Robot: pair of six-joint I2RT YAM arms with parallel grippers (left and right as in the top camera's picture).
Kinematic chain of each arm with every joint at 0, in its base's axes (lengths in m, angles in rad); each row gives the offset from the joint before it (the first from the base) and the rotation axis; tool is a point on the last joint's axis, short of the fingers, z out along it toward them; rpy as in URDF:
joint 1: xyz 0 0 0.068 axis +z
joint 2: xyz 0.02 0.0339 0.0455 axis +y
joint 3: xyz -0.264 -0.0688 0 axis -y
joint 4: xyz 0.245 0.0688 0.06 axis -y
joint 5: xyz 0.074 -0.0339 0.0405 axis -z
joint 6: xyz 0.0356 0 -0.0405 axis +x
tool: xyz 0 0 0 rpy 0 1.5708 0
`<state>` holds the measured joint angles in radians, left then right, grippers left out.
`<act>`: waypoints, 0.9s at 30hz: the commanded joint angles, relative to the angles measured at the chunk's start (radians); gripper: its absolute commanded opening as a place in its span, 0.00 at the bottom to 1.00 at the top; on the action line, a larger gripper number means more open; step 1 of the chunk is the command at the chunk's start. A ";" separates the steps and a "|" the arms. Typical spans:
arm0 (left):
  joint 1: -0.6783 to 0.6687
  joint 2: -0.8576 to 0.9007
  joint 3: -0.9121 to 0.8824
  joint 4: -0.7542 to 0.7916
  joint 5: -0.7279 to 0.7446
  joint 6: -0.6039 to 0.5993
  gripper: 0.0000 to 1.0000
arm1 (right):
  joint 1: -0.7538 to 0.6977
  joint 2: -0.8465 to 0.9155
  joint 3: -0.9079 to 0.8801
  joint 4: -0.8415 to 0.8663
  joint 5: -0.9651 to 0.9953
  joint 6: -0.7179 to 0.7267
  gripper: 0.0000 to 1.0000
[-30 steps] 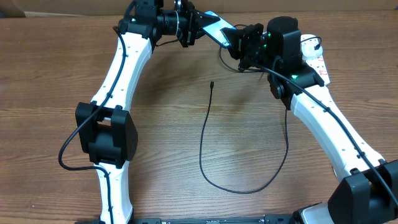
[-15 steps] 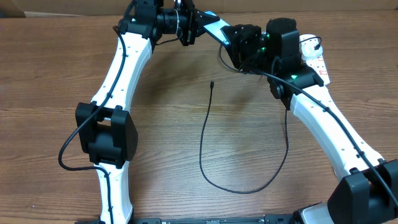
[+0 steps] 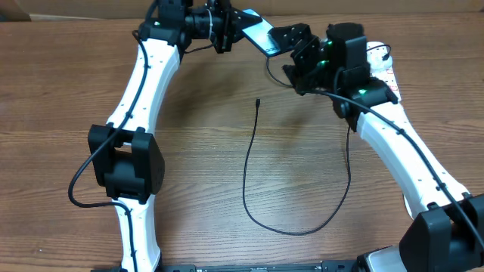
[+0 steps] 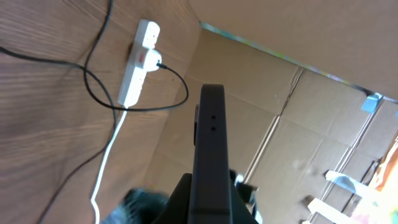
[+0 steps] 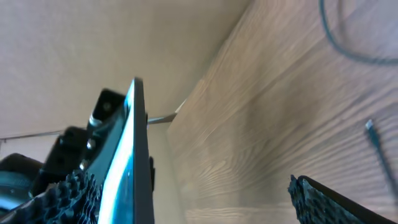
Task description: Plug charger to phone and switch on socket
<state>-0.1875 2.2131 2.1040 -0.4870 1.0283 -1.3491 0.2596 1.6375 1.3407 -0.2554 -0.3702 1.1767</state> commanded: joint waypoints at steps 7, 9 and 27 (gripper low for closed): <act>0.067 -0.010 0.017 -0.245 0.060 0.450 0.04 | -0.186 0.001 -0.001 -0.080 -0.211 -0.319 1.00; 0.071 -0.010 0.017 -0.294 0.101 0.582 0.04 | -0.215 0.001 0.001 -0.146 -0.239 -0.402 1.00; 0.125 -0.010 0.017 -0.806 0.375 1.320 0.04 | -0.055 0.001 0.001 -0.656 0.110 -0.762 0.90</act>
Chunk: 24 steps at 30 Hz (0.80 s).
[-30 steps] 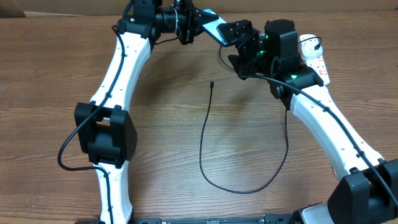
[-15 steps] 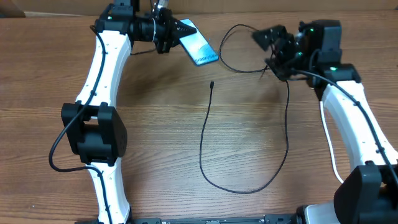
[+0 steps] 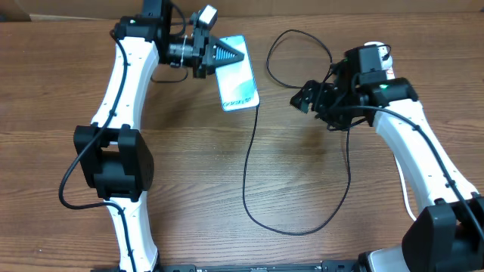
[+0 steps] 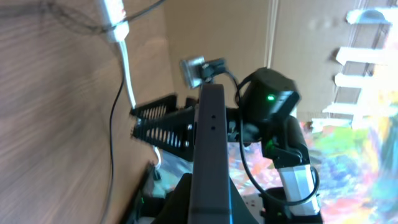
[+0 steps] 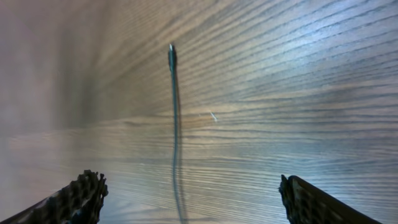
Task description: Plug charger to phone and switch on socket
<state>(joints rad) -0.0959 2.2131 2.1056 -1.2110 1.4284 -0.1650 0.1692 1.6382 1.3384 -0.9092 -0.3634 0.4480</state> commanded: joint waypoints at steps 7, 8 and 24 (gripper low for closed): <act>0.065 -0.010 0.016 -0.418 -0.381 0.504 0.04 | 0.116 0.008 0.004 0.010 0.170 -0.003 0.87; 0.065 -0.010 0.016 -0.442 -0.381 0.558 0.04 | 0.118 0.010 0.004 0.010 0.169 -0.003 0.85; 0.127 -0.010 0.018 -0.479 -0.101 0.656 0.04 | 0.232 0.282 0.387 -0.238 0.288 -0.019 0.67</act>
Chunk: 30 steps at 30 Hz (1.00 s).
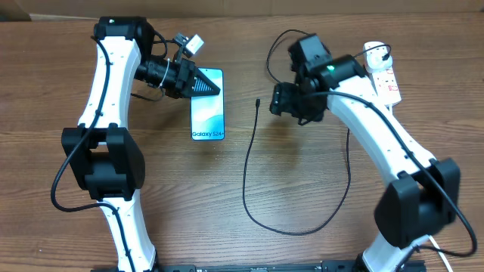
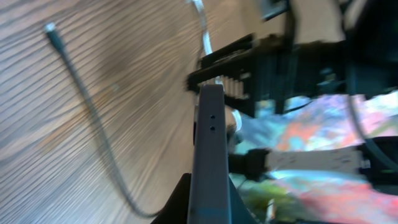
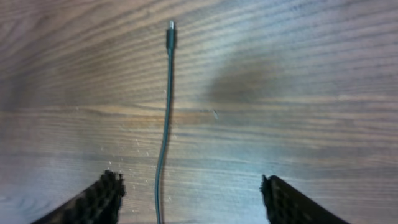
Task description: Plug charger to phone and switch on socket
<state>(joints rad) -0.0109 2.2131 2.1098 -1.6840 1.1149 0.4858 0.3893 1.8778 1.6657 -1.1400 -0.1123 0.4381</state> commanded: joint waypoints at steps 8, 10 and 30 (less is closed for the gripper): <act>0.114 -0.010 0.013 -0.006 0.273 -0.190 0.04 | 0.051 0.112 0.063 0.074 0.060 -0.009 0.51; 0.117 -0.010 0.013 -0.006 0.273 -0.199 0.04 | 0.063 0.131 0.062 0.097 0.063 -0.009 0.50; 0.115 -0.010 0.013 -0.006 0.262 -0.221 0.04 | 0.113 0.260 0.056 0.309 0.159 -0.009 0.39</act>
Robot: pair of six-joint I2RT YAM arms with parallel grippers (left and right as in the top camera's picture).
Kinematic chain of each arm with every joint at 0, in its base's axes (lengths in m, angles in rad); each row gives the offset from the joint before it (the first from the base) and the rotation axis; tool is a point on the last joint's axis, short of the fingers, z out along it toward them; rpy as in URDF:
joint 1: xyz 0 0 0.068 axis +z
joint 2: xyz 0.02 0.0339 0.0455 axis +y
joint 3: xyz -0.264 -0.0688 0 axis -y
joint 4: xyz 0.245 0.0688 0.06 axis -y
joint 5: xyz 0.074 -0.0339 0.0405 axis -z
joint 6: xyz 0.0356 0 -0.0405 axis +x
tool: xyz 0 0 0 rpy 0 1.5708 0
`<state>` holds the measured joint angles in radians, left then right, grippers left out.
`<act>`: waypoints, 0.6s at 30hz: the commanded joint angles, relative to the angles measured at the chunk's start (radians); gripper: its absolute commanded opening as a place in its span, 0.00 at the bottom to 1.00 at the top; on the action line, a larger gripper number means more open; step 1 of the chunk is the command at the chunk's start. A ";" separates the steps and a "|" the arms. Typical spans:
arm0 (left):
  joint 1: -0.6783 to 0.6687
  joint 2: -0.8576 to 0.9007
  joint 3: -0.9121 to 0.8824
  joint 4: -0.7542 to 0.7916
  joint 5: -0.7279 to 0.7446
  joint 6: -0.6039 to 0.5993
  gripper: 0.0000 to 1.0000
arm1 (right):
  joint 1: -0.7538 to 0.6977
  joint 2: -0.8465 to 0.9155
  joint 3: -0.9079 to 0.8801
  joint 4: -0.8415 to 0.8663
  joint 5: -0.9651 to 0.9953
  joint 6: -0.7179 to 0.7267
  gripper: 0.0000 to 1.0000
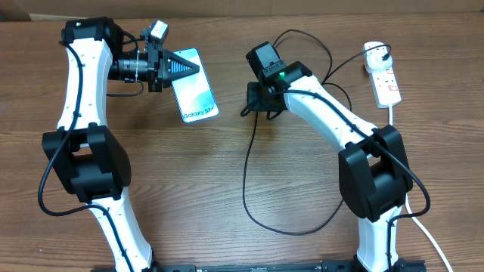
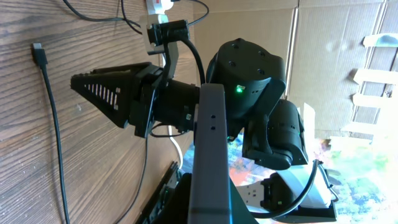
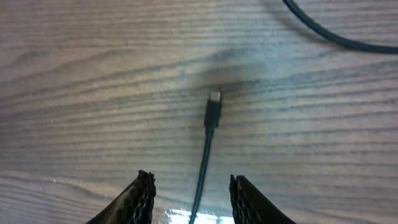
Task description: Plug charger to phone and switch on socket
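Note:
My left gripper (image 1: 178,69) is shut on the top end of the light blue phone (image 1: 193,95), which it holds slanted over the table at the back left. In the left wrist view the phone (image 2: 209,149) shows edge-on, hiding the fingers. The black charger cable (image 1: 246,170) loops over the middle of the table. Its plug (image 3: 213,114) lies on the wood just ahead of my right gripper (image 3: 194,198), which is open with the cable running between its fingers (image 3: 140,198). In the overhead view the right gripper (image 1: 254,106) covers the plug.
A white power strip (image 1: 384,80) with the charger's adapter (image 1: 374,50) in it lies at the back right, its white lead running down the right edge. Cardboard walls stand behind the wooden table (image 1: 181,204). The cable's far loop (image 1: 302,38) curls behind the right arm.
My right gripper has moved left from beside the cable's end to right over it, its jaws narrower and astride the cable. The left gripper has drawn the phone a little left and back, more slanted.
First both grippers were at the back edge with the phone between them. Then the left gripper alone held the phone over the table while the right stood open to the right. The phone came left; the right gripper neared the plug and now straddles the cable.

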<state>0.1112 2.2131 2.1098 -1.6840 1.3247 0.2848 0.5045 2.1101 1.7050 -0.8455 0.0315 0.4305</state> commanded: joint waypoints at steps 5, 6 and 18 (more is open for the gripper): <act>-0.007 -0.010 0.013 -0.006 0.052 -0.032 0.04 | -0.003 0.072 0.017 0.034 0.016 -0.001 0.34; -0.007 -0.010 0.013 -0.006 0.052 -0.031 0.04 | -0.003 0.074 0.016 0.039 0.016 -0.001 0.34; -0.007 -0.010 0.013 -0.006 0.050 -0.031 0.04 | -0.022 0.117 0.016 0.055 -0.015 0.017 0.34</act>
<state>0.1112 2.2131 2.1098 -1.6840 1.3247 0.2634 0.4904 2.2032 1.7054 -0.7944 0.0296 0.4339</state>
